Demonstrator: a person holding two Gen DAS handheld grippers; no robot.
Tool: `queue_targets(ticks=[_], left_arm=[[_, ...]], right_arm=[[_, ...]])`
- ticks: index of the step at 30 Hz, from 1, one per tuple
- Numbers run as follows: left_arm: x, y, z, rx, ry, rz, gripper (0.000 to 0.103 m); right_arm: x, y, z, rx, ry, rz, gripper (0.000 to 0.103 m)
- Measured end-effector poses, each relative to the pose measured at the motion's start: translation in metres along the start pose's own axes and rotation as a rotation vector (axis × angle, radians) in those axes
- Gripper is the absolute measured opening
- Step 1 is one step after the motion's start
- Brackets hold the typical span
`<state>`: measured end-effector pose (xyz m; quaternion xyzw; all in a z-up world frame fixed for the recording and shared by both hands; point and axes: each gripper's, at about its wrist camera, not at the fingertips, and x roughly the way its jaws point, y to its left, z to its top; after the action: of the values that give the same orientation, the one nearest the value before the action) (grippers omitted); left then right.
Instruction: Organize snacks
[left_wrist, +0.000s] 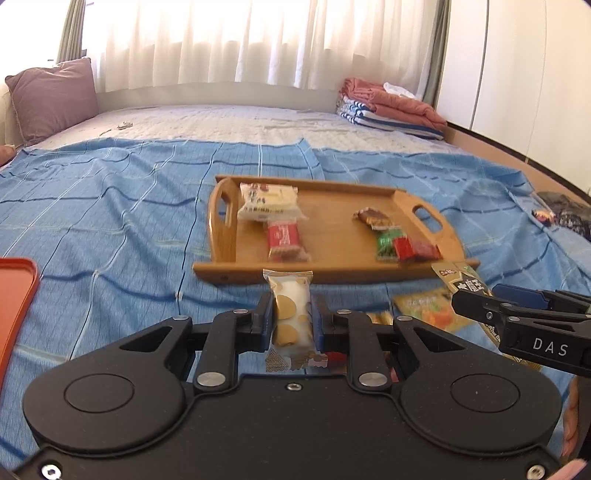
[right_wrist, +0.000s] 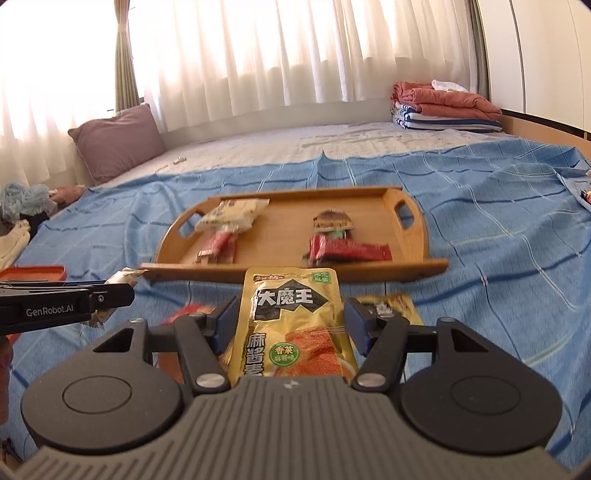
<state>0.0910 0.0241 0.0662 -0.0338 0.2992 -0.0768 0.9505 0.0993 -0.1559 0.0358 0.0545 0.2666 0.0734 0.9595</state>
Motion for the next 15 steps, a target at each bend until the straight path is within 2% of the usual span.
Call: queue_targets(ticks=[7, 15], left_arm=[[0.037, 0.001, 0.054, -0.026, -0.004, -0.031, 0.020], [0.108, -0.015, 0.105, -0.042, 0.052, -0.093, 0.020]], right_arm=[[0.035, -0.025, 0.050, 0.038, -0.012, -0.021, 0.064], [0.099, -0.060, 0.100, 0.068, 0.049, -0.075, 0.064]])
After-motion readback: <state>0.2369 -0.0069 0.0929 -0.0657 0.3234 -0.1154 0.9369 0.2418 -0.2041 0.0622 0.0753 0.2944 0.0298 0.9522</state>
